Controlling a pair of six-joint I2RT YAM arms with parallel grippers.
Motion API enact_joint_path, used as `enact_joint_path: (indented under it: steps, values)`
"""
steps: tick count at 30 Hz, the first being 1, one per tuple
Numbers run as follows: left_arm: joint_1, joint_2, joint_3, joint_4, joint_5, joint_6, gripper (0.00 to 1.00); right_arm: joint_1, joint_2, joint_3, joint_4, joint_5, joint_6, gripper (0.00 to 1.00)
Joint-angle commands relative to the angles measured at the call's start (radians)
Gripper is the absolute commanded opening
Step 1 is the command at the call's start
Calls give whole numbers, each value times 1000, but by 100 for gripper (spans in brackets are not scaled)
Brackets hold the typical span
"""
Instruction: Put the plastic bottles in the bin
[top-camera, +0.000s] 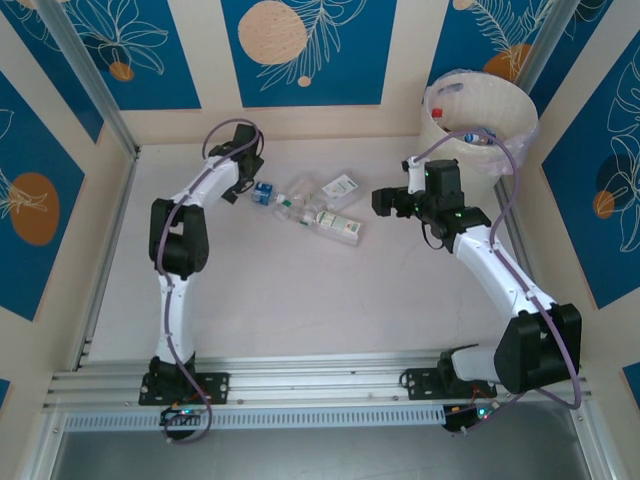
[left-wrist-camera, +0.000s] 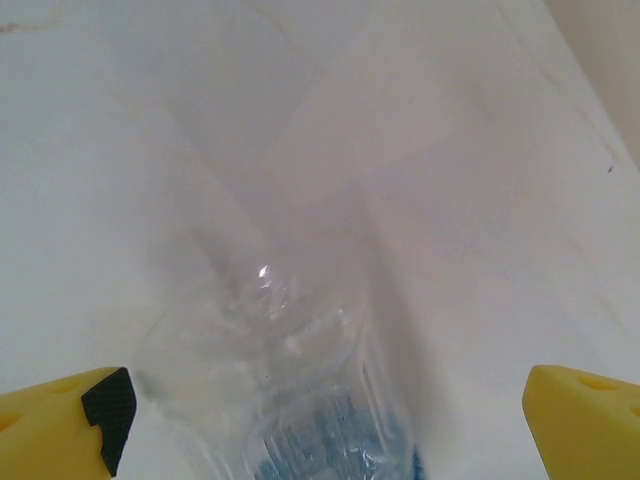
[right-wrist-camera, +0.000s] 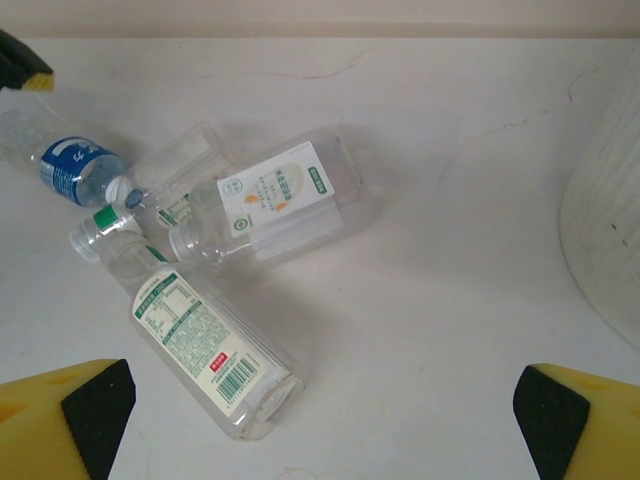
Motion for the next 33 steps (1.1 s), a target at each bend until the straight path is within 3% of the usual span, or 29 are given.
enact_joint_path:
  steps: [1,5,11,17,22,27,33]
  values:
    - [12,82,99,-147,-40,-106,100,-4,-27,-11,-2,13,4,99]
    - [20,118,138,-155,-7,-165,98,-5,-35,-9,-17,16,-3,99]
    - [24,145,145,-144,-7,-184,85,-10,-58,-20,-29,32,-9,99]
    - [26,137,132,-81,14,-71,72,-11,-92,-35,-24,35,-2,99]
    - [28,93,36,34,18,3,51,-13,-115,-53,-9,36,9,99]
    - [27,34,-59,105,-1,29,49,-16,-138,-62,-12,41,6,99]
    - [27,-143,-264,298,-28,166,44,-17,-173,-99,34,16,24,99]
